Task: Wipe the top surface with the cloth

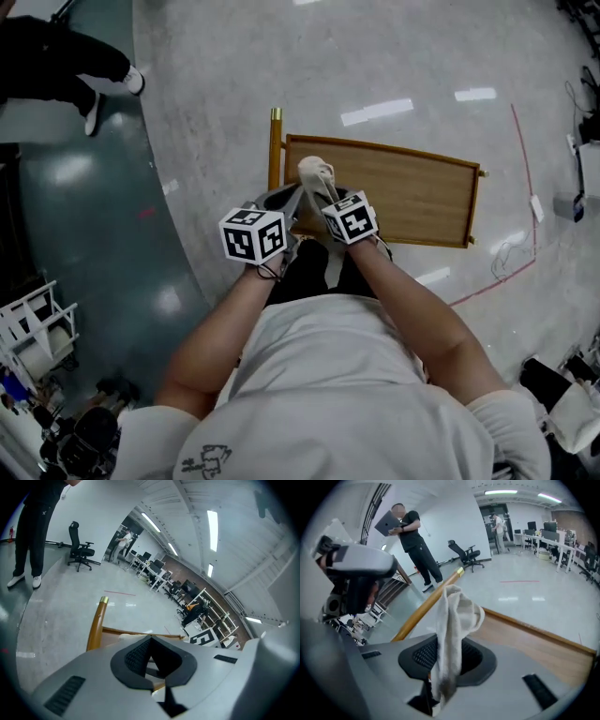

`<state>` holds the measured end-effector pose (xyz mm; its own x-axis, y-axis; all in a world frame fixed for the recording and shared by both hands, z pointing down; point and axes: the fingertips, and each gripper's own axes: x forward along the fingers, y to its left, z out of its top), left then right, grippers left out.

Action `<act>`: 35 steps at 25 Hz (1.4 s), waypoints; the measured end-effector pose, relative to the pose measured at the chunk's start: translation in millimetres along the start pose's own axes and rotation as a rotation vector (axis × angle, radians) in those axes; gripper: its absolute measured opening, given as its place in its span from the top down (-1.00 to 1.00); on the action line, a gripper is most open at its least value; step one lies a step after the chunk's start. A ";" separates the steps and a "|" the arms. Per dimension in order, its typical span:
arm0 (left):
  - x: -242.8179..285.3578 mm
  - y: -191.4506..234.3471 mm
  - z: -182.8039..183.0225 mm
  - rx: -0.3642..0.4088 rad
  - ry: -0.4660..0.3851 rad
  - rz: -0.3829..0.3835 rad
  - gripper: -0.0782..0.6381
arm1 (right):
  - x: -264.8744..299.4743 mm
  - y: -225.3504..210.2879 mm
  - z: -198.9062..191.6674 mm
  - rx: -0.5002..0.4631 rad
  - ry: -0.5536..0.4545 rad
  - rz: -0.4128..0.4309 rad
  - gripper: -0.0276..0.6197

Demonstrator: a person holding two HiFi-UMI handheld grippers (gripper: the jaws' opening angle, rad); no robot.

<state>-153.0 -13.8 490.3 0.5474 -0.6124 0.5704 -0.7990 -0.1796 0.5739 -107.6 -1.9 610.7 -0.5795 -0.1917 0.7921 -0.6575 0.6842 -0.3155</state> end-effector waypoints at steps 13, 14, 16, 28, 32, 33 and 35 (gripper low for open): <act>-36.3 -181.1 96.9 0.225 -0.263 -0.170 0.76 | -255.0 -21.6 104.1 -0.102 -0.523 -0.059 0.61; -42.9 -190.7 99.8 0.249 -0.287 -0.168 0.76 | -274.6 -18.9 105.3 -0.092 -0.563 -0.062 0.61; -49.5 -203.3 108.0 0.283 -0.326 -0.167 0.76 | -305.6 -17.1 113.0 -0.082 -0.642 -0.078 0.61; -36.7 -232.0 131.7 0.330 -0.400 -0.177 0.76 | -351.4 -32.8 126.7 -0.124 -0.771 -0.117 0.61; -31.7 -228.7 139.6 0.332 -0.397 -0.182 0.76 | -346.8 -37.8 135.4 -0.126 -0.765 -0.118 0.61; -32.9 -231.4 144.4 0.337 -0.396 -0.181 0.76 | -349.3 -37.9 139.8 -0.126 -0.763 -0.115 0.61; -39.5 -241.3 157.6 0.347 -0.392 -0.177 0.76 | -360.6 -36.3 151.3 -0.121 -0.766 -0.108 0.61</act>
<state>-21.1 -67.6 236.7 0.5998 -0.7789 0.1834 -0.7749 -0.5083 0.3757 52.4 -64.0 257.5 -0.7151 -0.6635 0.2199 -0.6975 0.6976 -0.1637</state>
